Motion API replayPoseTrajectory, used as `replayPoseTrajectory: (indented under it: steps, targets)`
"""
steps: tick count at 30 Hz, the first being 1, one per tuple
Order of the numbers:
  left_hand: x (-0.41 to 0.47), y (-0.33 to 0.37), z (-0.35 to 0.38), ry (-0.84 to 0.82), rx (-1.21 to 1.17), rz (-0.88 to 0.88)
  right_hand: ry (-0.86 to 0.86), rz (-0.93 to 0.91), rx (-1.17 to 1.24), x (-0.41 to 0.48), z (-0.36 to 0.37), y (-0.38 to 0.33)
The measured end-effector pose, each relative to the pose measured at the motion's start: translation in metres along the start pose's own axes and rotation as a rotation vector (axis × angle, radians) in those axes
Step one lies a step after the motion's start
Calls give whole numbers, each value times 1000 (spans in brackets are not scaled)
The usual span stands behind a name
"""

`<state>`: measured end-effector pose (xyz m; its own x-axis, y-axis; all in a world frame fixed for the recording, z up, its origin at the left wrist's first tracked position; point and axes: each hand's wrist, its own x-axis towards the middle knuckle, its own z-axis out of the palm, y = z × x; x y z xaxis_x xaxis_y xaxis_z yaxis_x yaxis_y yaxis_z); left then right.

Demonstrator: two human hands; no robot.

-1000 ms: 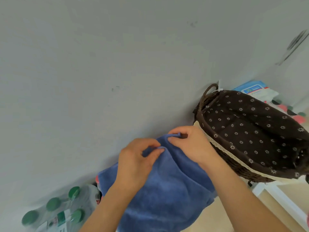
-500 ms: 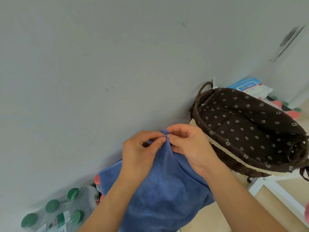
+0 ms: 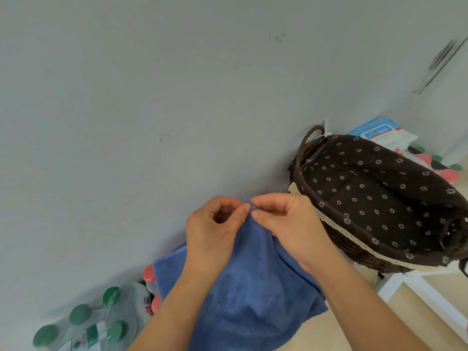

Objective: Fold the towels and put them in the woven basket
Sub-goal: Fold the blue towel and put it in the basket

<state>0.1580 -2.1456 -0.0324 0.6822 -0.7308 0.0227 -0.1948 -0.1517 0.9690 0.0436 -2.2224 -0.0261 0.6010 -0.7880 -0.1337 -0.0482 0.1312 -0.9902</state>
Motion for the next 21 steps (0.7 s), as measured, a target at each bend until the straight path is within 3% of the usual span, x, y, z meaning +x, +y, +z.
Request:
replayPoseTrajectory:
  steps: [4,10,13,17,21]
  targets:
    - [3,-16,-20,-202,216,9,184,-123,-237,9,-7,3]
    - [-23,-42,-95,-689,1230,-23,316,-225,-522,29,-30,10]
    - [-43,-37,-125,-586,1307,-55,331,-201,-611,37,-28,17]
    - [-61,-30,-154,-297,1258,306,347,-165,-569,44,-18,22]
    - [-77,-19,-177,-134,1273,398,410,-115,-305,41,-9,19]
